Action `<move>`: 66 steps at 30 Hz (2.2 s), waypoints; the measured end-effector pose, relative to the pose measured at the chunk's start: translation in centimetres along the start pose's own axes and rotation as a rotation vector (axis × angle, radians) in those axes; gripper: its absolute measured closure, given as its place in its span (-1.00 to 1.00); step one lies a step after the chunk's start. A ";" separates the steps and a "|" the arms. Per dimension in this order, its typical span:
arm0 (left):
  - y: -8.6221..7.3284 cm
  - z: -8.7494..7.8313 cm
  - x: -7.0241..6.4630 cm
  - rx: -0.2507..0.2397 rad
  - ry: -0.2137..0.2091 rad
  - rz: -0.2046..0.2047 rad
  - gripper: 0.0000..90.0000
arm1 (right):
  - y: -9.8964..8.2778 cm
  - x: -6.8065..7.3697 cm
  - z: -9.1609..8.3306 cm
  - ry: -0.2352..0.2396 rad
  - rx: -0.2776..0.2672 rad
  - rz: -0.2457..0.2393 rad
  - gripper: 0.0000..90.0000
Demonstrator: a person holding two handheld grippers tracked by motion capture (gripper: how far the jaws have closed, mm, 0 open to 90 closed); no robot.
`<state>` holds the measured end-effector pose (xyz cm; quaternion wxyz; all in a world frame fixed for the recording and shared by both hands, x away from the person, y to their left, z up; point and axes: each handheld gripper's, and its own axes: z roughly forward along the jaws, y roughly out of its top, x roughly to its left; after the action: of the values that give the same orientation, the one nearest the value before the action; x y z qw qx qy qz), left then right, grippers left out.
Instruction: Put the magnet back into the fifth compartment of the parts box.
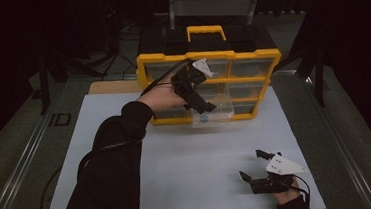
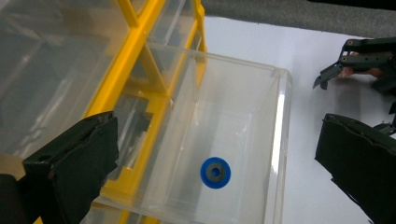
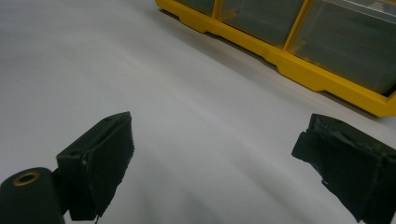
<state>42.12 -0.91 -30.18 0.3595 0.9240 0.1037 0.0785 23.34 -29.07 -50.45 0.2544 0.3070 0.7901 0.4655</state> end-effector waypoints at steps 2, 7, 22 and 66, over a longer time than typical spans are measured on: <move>0.0 -0.3 -0.1 -0.006 0.002 0.007 -1.00 | 0.0 0.0 0.0 0.000 -0.002 -0.001 -0.81; -0.3 -0.8 -0.3 -0.013 0.005 0.010 -1.00 | 0.0 0.0 0.0 -0.002 -0.001 -0.002 -0.81; -2.7 -3.2 -0.7 -0.085 0.026 -0.014 -1.00 | 0.1 0.1 -0.1 -0.002 -0.001 -0.001 -0.81; -13.3 -7.6 -5.2 -0.171 0.114 -0.129 -1.00 | 0.3 0.2 -0.2 -0.012 -0.008 -0.017 -0.82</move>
<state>33.67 12.35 -34.07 0.4349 0.8754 0.1763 0.1160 23.13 -28.96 -50.08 0.2646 0.3019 0.7892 0.4648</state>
